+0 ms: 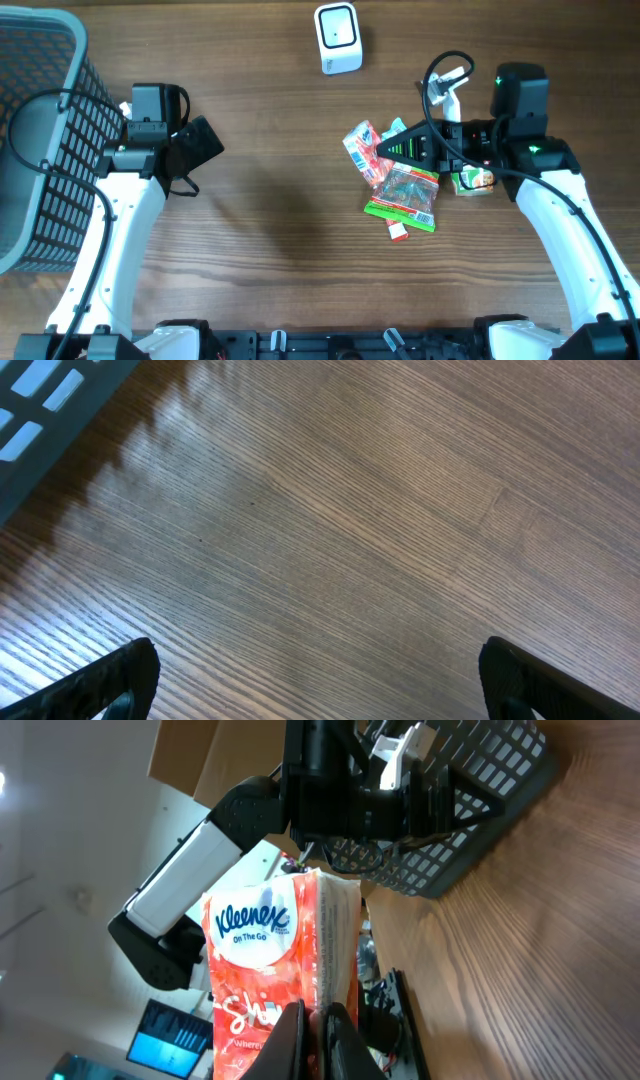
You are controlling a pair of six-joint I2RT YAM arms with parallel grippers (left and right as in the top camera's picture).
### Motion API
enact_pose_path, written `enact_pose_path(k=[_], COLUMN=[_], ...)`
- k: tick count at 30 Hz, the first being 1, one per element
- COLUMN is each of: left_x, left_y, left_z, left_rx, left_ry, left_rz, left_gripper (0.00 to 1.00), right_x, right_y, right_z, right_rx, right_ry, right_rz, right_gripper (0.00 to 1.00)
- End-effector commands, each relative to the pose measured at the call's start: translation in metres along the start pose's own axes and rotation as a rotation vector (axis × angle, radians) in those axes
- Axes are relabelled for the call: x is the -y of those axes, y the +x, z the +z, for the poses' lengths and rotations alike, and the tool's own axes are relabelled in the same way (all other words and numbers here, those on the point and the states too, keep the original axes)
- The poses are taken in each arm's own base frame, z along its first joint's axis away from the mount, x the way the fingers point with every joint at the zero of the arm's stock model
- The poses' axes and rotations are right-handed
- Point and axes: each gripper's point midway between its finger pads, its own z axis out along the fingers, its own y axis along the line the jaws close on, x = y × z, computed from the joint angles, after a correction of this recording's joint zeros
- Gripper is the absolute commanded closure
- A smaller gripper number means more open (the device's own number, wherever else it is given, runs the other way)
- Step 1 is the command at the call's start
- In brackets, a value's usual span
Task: Scan the item barcode
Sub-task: 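Hold the tissue pack up in front of the scanner window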
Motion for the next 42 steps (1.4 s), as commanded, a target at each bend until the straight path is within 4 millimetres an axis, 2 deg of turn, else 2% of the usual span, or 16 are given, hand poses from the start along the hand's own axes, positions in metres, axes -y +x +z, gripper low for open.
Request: enact_pose_path(k=[1, 4, 6, 8, 10, 12, 14, 15, 19, 22, 25, 31, 36, 38, 40, 42], left_x=[-0.002, -0.002, -0.002, -0.002, -0.002, -0.002, -0.002, -0.002, -0.002, -0.002, -0.002, -0.002, -0.002, -0.002, -0.002, -0.002], left_y=[-0.003, -0.003, -0.003, -0.003, -0.003, -0.003, -0.003, -0.003, -0.003, -0.003, -0.003, -0.003, -0.003, -0.003, -0.003, -0.003], left_z=[-0.004, -0.004, -0.004, -0.004, -0.004, -0.004, -0.004, -0.004, -0.004, -0.004, -0.004, -0.004, -0.004, -0.004, -0.004, -0.004], left_rx=[0.017, 0.017, 0.017, 0.017, 0.017, 0.017, 0.017, 0.017, 0.017, 0.017, 0.017, 0.017, 0.017, 0.017, 0.017, 0.017], left_ry=[-0.002, -0.003, -0.002, -0.002, -0.003, -0.003, -0.003, -0.003, -0.003, -0.003, -0.003, -0.003, -0.003, -0.002, -0.002, -0.002], left_rz=[-0.011, -0.011, -0.011, -0.011, -0.011, -0.011, -0.011, -0.011, -0.011, -0.011, -0.011, -0.011, -0.011, -0.011, -0.011, -0.011], left_gripper=[0.0, 0.0, 0.0, 0.0, 0.0, 0.0, 0.0, 0.0, 0.0, 0.0, 0.0, 0.0, 0.0, 0.0, 0.0, 0.0], right_x=[-0.005, 0.044, 0.097, 0.134, 0.156, 0.147, 0.116, 0.092, 0.033, 0.032, 0.073, 0.187, 0.263, 0.276, 0.286, 0.287], right_y=[-0.001, -0.01, -0.002, 0.011, 0.014, -0.005, -0.038, -0.059, -0.119, -0.165, -0.191, -0.2, -0.197, -0.201, -0.205, -0.209], right_z=[-0.001, -0.006, -0.021, -0.038, -0.057, -0.071, -0.093, -0.103, -0.122, -0.101, -0.067, -0.02, -0.016, -0.015, 0.002, 0.008], right_rx=[-0.002, 0.082, 0.102, 0.09, 0.1, 0.136, 0.172, 0.185, 0.206, 0.178, 0.087, -0.075, -0.069, -0.035, -0.003, 0.03], right_ry=[-0.012, 0.254, 0.554, 0.801, 1.005, 1.095, 1.231, 1.289, 1.504, 1.607, 1.698, 1.928, 2.043, 2.041, 1.947, 1.913], right_rz=[-0.031, 0.0, 0.019, 0.065, 0.084, 0.076, 0.041, 0.0, -0.104, -0.235, -0.393, -0.549, -0.566, -0.57, -0.583, -0.584], right_gripper=[0.96, 0.96, 0.96, 0.96, 0.96, 0.96, 0.96, 0.96, 0.96, 0.96, 0.96, 0.96, 0.96, 0.96, 0.96, 0.96])
